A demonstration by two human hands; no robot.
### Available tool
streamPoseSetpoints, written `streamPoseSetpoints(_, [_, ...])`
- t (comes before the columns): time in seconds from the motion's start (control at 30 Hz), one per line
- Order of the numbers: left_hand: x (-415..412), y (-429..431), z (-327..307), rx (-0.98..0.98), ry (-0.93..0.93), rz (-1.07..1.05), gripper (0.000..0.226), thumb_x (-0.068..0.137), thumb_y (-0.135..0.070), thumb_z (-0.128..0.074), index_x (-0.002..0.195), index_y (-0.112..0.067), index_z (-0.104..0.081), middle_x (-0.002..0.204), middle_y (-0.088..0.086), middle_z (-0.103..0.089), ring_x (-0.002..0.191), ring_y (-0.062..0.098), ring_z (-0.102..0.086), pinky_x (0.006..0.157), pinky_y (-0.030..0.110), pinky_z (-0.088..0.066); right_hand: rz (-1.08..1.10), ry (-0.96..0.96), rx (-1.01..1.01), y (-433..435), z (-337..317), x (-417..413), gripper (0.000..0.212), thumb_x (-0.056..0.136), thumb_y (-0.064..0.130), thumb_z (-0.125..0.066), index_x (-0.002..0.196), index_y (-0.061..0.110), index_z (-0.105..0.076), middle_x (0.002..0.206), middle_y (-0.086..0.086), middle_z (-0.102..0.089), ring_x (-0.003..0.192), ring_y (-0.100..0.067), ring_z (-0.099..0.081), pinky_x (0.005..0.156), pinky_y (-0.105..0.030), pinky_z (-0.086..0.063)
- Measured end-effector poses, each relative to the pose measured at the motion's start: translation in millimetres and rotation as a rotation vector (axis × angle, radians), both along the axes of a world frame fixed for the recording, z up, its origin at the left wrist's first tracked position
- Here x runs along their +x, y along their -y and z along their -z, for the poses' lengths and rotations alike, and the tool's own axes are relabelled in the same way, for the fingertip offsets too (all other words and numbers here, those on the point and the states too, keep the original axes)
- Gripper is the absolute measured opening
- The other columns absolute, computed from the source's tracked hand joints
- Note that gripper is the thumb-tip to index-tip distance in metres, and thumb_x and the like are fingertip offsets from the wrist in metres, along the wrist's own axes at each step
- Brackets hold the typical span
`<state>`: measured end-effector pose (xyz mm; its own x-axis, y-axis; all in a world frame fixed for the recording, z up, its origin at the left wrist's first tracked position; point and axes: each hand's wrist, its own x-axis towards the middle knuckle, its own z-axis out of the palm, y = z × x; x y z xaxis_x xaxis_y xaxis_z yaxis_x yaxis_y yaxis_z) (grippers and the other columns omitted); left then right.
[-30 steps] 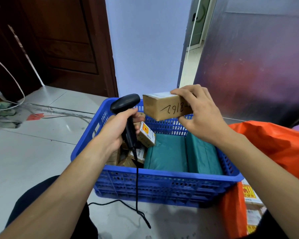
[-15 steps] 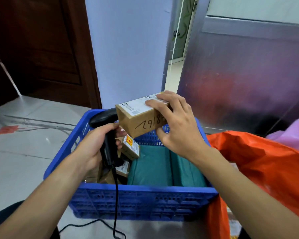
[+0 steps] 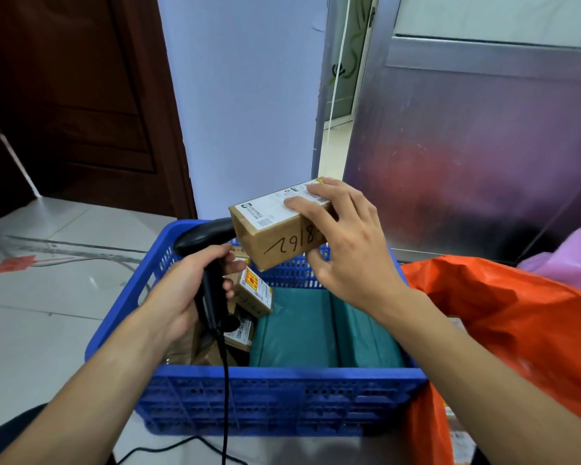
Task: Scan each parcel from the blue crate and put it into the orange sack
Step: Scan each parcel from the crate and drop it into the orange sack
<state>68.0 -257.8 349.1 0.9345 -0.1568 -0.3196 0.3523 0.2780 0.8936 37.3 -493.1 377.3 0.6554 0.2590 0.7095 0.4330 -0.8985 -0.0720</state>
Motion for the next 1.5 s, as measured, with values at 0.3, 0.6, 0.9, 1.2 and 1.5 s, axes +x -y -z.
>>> streamPoseSetpoints(0.3, [-5, 1, -9, -0.010, -0.136, 0.019, 0.028, 0.097, -0.034, -0.069, 0.087, -0.008, -0.066, 0.085, 0.010, -0.076, 0.050, 0.013, -0.053, 0.054, 0.028, -0.058, -0.008, -0.010, -0.030, 2, 0, 1, 0.069, 0.075, 0.013, -0.070, 0.141, 0.026, -0.056, 0.145, -0.008, -0.050, 0.144, -0.032, -0.038, 0.114, -0.053, -0.036])
streamPoseSetpoints(0.6, [-7, -1, -12, -0.043, -0.088, 0.098, 0.053, 0.083, -0.066, -0.069, 0.078, -0.015, -0.057, 0.069, 0.003, -0.057, 0.052, 0.016, -0.046, 0.053, 0.028, -0.047, -0.086, -0.110, -0.074, 1, 4, 3, 0.070, 0.075, 0.009, -0.072, 0.141, 0.026, -0.056, 0.146, -0.009, -0.048, 0.145, -0.032, -0.037, 0.115, -0.053, -0.039])
streamPoseSetpoints(0.9, [-11, -2, -16, 0.028, -0.049, 0.083, 0.036, 0.094, -0.051, -0.068, 0.088, -0.016, -0.071, 0.069, 0.003, -0.055, 0.051, 0.015, -0.043, 0.050, 0.026, -0.043, -0.111, -0.107, -0.102, -2, 10, 2, 0.071, 0.075, 0.006, -0.072, 0.142, 0.022, -0.054, 0.147, -0.011, -0.046, 0.145, -0.031, -0.035, 0.115, -0.050, -0.038])
streamPoseSetpoints(1.2, [2, -16, -11, 0.037, 0.030, -0.052, 0.020, 0.088, -0.034, -0.079, 0.078, -0.017, -0.080, 0.070, -0.002, -0.066, 0.048, 0.011, -0.044, 0.047, 0.026, -0.043, 0.127, -0.420, 0.292, 10, 3, 5, 0.067, 0.098, 0.025, -0.062, 0.158, 0.017, -0.031, 0.152, -0.003, -0.039, 0.136, -0.020, -0.044, 0.102, -0.027, -0.036])
streamPoseSetpoints(1.5, [-1, -9, -6, -0.011, 0.081, -0.085, 0.021, 0.087, -0.031, -0.081, 0.071, -0.017, -0.078, 0.066, -0.003, -0.067, 0.050, 0.011, -0.047, 0.049, 0.025, -0.046, 0.002, -0.831, 0.887, -4, 11, 12, 0.068, 0.094, 0.061, -0.060, 0.142, 0.014, -0.050, 0.103, 0.001, -0.076, 0.079, -0.017, -0.077, 0.077, -0.039, -0.059])
